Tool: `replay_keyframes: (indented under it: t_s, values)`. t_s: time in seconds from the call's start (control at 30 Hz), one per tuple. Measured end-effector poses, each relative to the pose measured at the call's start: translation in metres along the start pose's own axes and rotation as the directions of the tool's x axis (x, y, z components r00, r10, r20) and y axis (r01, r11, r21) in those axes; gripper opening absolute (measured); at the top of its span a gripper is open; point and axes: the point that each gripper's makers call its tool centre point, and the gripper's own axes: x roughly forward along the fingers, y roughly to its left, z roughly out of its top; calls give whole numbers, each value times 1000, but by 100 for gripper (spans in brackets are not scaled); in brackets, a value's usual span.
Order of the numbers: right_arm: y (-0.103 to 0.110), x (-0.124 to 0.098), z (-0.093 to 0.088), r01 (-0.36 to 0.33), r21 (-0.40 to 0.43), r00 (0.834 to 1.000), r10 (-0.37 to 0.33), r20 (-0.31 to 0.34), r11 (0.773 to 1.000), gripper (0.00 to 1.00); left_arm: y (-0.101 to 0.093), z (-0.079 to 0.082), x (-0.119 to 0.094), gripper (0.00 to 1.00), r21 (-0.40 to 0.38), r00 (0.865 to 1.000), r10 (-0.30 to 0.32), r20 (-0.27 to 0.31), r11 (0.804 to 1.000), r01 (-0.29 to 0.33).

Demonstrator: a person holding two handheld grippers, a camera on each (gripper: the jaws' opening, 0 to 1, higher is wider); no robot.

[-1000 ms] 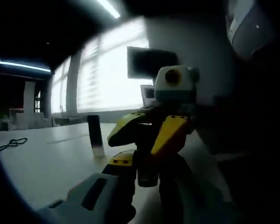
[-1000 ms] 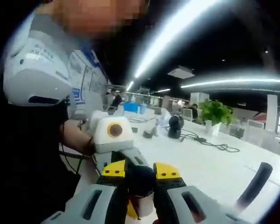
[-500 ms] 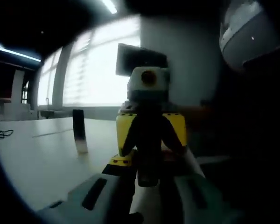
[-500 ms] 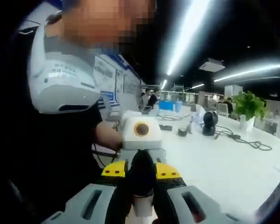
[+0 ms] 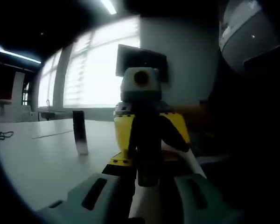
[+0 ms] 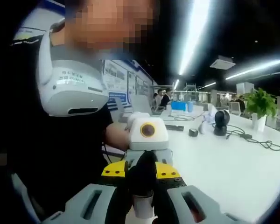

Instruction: Pick up cosmetic bottle twist off cap place on table pick up cap screw tight cap place on table

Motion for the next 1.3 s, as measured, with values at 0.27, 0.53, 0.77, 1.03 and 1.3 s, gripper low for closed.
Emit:
replay_keyframes:
  t_s: [0.27,0.53,0.77,1.03,1.3]
  values:
    - [12,1,0,-98,-10,995,98,-6,995,14,-10,0,1,8,22,999,-47,3,999,47]
    - [4,-1,4,-58,27,998,58,17,998,24,0,4,0,9,-12,999,-15,29,1000,16]
    - [-3,-6,9,32,27,997,-34,66,999,43,10,1,-1,9,1,999,31,19,1000,-31]
    - [-23,-19,16,211,70,964,-219,151,975,44,23,-1,-2,9,10,996,93,14,996,-93]
    - [-47,-18,22,505,-26,859,-500,114,863,46,39,0,-6,9,26,980,199,15,980,-199]
